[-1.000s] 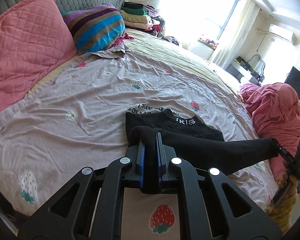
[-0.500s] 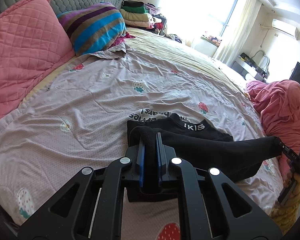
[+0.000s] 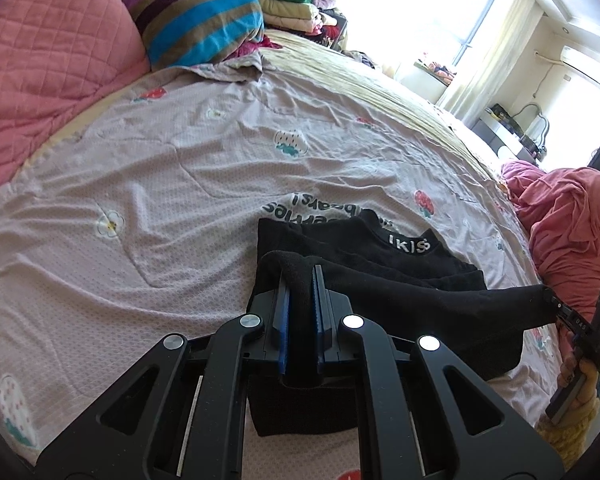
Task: Fold small clothes
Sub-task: 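Lower the folded hem onto the body with both tools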
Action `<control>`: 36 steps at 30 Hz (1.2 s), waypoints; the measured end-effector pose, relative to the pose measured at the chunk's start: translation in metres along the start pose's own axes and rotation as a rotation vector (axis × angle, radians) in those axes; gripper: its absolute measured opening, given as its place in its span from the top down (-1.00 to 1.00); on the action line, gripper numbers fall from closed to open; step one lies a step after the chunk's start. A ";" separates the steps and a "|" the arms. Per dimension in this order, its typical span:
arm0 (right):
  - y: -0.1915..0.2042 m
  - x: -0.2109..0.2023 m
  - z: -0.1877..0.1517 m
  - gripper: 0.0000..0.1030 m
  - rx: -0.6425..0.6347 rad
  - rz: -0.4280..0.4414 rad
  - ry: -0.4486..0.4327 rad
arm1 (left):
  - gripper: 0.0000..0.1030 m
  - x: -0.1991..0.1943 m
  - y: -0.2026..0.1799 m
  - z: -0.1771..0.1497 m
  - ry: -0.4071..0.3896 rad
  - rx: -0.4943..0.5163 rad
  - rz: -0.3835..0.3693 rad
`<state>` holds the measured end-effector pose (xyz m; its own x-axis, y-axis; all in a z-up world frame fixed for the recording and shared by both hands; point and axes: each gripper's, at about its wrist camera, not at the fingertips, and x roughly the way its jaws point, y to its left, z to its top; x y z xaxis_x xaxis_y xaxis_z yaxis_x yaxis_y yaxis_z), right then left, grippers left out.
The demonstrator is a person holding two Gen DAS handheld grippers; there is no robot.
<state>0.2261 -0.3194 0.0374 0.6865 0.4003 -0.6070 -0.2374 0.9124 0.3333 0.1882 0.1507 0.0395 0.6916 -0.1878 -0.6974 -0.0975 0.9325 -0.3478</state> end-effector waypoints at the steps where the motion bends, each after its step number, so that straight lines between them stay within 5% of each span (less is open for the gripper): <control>1: 0.000 0.003 0.000 0.87 0.003 -0.005 0.005 | 0.93 0.003 0.001 0.000 0.002 -0.003 0.002; 3: -0.002 0.010 -0.001 0.87 0.009 -0.017 0.014 | 0.86 0.008 0.003 0.000 -0.001 -0.011 0.012; 6: -0.003 0.019 -0.004 0.82 0.015 -0.034 0.032 | 0.40 0.009 0.005 0.000 -0.026 -0.022 0.045; 7: -0.004 0.022 -0.005 0.71 0.018 -0.041 0.036 | 0.40 0.008 0.006 -0.001 -0.027 -0.028 0.039; 8: -0.003 0.022 -0.007 0.23 0.010 -0.079 0.029 | 0.37 0.006 0.007 -0.002 -0.030 -0.031 0.037; 9: -0.002 0.021 -0.008 -0.01 0.001 -0.104 0.012 | 0.29 0.005 0.006 -0.003 -0.034 -0.027 0.047; 10: -0.002 0.018 -0.009 -0.09 -0.007 -0.120 -0.006 | 0.23 0.002 0.005 -0.004 -0.043 -0.017 0.063; 16: 0.003 0.010 -0.021 0.02 -0.045 -0.123 -0.010 | 0.06 -0.018 -0.015 -0.016 -0.091 0.067 0.093; 18: 0.008 0.007 -0.027 0.23 -0.071 -0.121 -0.008 | 0.10 -0.021 -0.025 -0.022 -0.075 0.101 0.084; 20: 0.014 0.006 -0.033 0.79 -0.104 -0.116 0.015 | 0.46 -0.018 -0.034 -0.031 -0.032 0.135 0.062; 21: 0.017 0.007 -0.037 0.88 -0.116 -0.111 0.028 | 0.71 -0.016 -0.037 -0.035 -0.018 0.147 0.058; 23: 0.024 0.010 -0.045 0.91 -0.143 -0.096 0.060 | 0.90 -0.009 -0.045 -0.046 0.025 0.182 0.057; 31: 0.043 0.049 -0.071 0.93 -0.240 -0.109 0.176 | 0.90 0.035 -0.044 -0.064 0.125 0.226 0.148; 36: 0.050 0.080 -0.067 0.93 -0.259 -0.120 0.206 | 0.90 0.049 -0.040 -0.061 0.121 0.222 0.155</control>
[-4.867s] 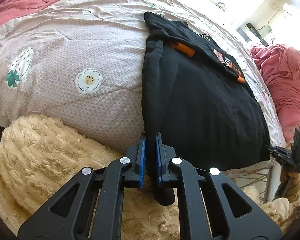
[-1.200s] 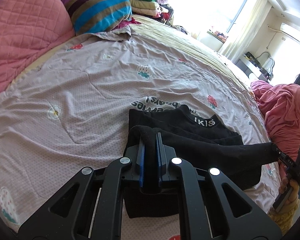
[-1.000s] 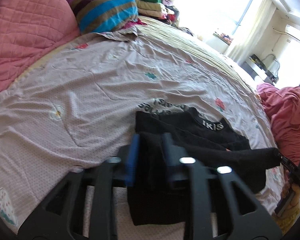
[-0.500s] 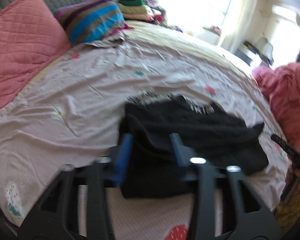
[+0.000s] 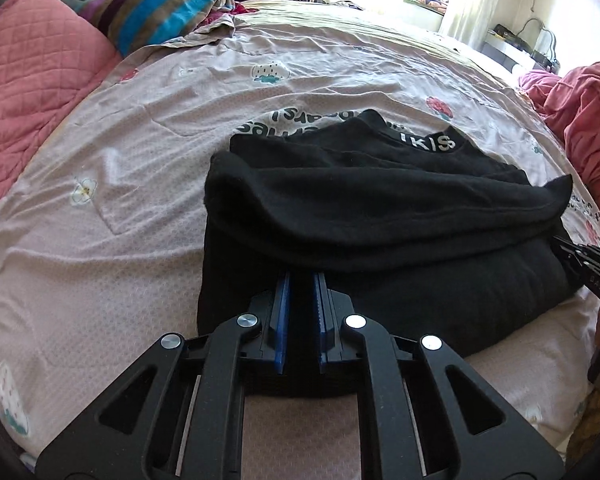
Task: Fold small clothes
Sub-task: 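Lower the folded hem onto the body with both tools, then open both tools and release the folded sweatshirt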
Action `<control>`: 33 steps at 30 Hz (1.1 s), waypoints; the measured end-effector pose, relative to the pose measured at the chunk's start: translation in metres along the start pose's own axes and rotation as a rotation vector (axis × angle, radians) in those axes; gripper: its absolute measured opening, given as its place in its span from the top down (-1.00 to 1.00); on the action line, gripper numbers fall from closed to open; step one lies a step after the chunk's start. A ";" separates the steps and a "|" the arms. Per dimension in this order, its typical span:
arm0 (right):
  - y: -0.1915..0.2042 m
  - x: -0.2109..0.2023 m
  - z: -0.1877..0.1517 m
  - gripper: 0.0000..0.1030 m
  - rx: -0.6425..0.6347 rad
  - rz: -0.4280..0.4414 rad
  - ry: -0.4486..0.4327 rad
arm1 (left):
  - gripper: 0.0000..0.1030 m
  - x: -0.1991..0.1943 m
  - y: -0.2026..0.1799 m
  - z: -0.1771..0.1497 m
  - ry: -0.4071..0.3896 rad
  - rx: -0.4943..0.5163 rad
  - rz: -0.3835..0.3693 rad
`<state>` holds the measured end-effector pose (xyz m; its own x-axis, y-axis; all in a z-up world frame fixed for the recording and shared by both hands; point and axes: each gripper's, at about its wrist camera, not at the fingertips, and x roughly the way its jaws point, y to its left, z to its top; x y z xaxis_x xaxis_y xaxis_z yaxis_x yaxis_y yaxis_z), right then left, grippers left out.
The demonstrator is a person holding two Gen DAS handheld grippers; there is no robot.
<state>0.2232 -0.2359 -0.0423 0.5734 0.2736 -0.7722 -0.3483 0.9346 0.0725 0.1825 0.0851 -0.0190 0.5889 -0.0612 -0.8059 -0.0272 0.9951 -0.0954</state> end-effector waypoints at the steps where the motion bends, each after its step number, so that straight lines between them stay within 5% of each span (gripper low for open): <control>1: 0.000 0.004 0.004 0.93 0.003 0.002 0.000 | 0.90 0.003 0.001 0.003 -0.003 -0.005 -0.001; 20: -0.028 0.042 0.062 0.93 0.154 0.022 -0.035 | 0.84 0.034 0.025 0.067 -0.033 -0.123 -0.026; 26: -0.047 0.035 0.066 0.90 0.197 -0.032 -0.071 | 0.67 0.030 0.040 0.077 -0.057 -0.162 -0.009; 27: -0.050 0.032 0.065 0.84 0.198 -0.038 -0.078 | 0.60 0.029 0.043 0.077 -0.058 -0.166 -0.008; 29: -0.054 0.029 0.064 0.30 0.203 -0.056 -0.090 | 0.53 0.029 0.048 0.076 -0.056 -0.178 -0.004; 33: -0.072 0.029 0.060 0.17 0.240 -0.084 -0.072 | 0.10 0.032 0.059 0.070 -0.044 -0.229 -0.018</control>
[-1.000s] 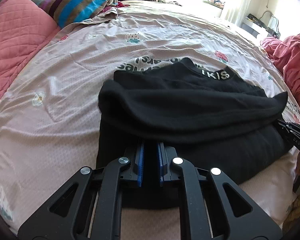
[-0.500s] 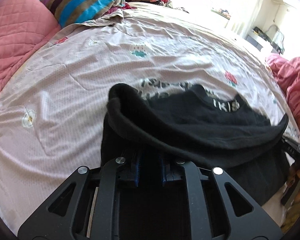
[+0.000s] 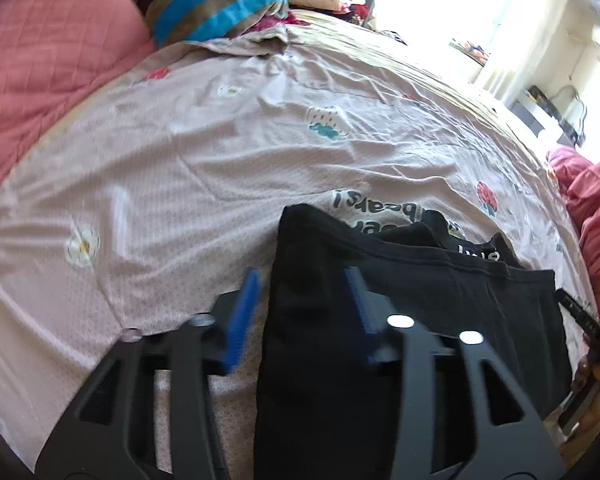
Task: Fold small clothes
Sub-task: 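Open both tools and release the folded sweatshirt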
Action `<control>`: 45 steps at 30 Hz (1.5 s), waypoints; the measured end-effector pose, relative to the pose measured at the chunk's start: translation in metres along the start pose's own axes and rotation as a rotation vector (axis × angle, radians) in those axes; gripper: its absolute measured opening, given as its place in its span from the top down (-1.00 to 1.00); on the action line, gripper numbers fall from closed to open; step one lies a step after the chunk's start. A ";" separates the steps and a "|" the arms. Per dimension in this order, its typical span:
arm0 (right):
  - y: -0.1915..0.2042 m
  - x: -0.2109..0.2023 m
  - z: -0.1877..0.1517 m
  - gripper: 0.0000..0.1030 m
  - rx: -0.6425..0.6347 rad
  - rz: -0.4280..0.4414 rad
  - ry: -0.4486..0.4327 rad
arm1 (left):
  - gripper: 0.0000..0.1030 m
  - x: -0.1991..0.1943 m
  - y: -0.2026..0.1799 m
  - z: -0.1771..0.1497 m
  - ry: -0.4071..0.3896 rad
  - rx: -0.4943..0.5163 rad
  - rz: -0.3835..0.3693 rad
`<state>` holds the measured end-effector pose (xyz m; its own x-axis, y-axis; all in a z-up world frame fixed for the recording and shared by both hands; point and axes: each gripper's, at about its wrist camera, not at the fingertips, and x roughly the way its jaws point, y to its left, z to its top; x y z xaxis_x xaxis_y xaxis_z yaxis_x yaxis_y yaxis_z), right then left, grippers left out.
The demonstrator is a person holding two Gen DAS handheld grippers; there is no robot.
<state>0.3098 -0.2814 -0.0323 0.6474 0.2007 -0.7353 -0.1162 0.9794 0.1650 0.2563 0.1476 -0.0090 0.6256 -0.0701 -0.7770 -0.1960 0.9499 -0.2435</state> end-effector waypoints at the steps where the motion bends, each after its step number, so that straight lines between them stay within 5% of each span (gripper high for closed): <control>1: -0.004 0.002 0.000 0.06 0.011 -0.005 0.011 | 0.09 0.001 0.003 -0.001 0.004 -0.015 -0.008; 7: -0.015 0.012 -0.005 0.07 0.059 0.039 0.063 | 0.15 0.010 0.009 -0.014 0.025 -0.043 -0.036; 8: -0.014 0.012 -0.007 0.31 0.059 0.054 0.066 | 0.28 0.012 0.009 -0.017 0.030 -0.050 -0.041; 10: -0.011 0.010 -0.008 0.70 0.050 0.062 0.064 | 0.89 0.014 0.008 -0.020 0.029 -0.043 -0.042; 11: -0.010 0.008 -0.008 0.86 0.041 0.045 0.052 | 0.91 0.014 0.007 -0.020 0.025 -0.034 -0.032; 16: -0.016 -0.007 -0.009 0.87 0.054 0.008 -0.015 | 0.92 0.003 0.003 -0.018 -0.029 0.006 0.003; 19: -0.017 0.003 -0.015 0.85 0.049 -0.023 0.036 | 0.92 0.013 0.005 -0.024 -0.003 0.019 0.035; 23: -0.016 -0.011 -0.023 0.30 0.048 -0.076 0.029 | 0.85 0.013 0.006 -0.035 -0.007 0.026 0.062; 27: -0.010 -0.037 -0.033 0.26 0.008 -0.053 -0.012 | 0.68 -0.009 0.004 -0.038 -0.037 0.026 0.075; 29: -0.002 -0.048 -0.039 0.07 -0.028 -0.028 -0.029 | 0.52 -0.022 0.000 -0.042 -0.053 0.036 0.073; 37: 0.040 -0.072 -0.069 0.07 -0.184 0.069 0.012 | 0.36 -0.047 -0.035 -0.072 -0.030 0.115 -0.001; 45: 0.051 -0.072 -0.095 0.03 -0.210 0.077 0.089 | 0.23 -0.039 -0.045 -0.099 0.035 0.177 0.012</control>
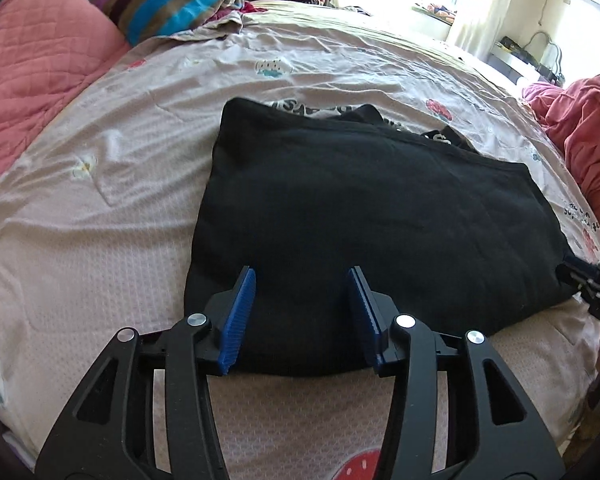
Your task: Fold small clothes
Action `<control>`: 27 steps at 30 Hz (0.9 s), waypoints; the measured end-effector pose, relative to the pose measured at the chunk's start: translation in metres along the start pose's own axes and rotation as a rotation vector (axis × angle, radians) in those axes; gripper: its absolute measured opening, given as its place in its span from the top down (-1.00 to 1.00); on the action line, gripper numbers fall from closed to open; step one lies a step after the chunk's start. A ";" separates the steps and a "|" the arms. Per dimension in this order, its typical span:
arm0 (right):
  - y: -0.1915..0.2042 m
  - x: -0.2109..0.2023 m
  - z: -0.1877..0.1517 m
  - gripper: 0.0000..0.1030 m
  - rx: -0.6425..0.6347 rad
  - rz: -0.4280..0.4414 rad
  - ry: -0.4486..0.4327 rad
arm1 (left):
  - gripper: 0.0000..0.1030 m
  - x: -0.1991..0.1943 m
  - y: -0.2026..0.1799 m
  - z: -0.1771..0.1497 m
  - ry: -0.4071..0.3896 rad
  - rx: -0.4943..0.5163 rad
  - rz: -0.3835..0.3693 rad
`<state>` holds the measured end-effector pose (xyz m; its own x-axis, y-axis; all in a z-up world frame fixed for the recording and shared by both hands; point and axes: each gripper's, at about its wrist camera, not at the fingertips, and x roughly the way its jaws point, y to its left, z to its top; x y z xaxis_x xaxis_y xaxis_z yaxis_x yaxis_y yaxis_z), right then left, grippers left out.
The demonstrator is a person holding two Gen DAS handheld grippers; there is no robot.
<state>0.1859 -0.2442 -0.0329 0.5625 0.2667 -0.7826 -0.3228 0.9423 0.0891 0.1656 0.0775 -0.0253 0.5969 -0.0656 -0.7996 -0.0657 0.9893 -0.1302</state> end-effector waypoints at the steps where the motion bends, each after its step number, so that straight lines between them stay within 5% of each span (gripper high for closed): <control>1: -0.001 0.001 -0.003 -0.02 0.009 -0.002 0.006 | 0.23 -0.001 0.000 -0.001 0.001 0.001 0.000; 13: -0.005 -0.006 -0.028 -0.04 0.048 -0.017 0.028 | 0.23 -0.009 0.001 -0.014 0.004 0.001 -0.006; 27: -0.001 -0.026 -0.032 -0.45 0.081 0.003 -0.002 | 0.20 -0.026 0.003 -0.022 -0.012 -0.016 -0.031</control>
<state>0.1478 -0.2588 -0.0326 0.5633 0.2702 -0.7808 -0.2624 0.9546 0.1410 0.1329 0.0795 -0.0180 0.6080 -0.0941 -0.7883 -0.0599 0.9847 -0.1638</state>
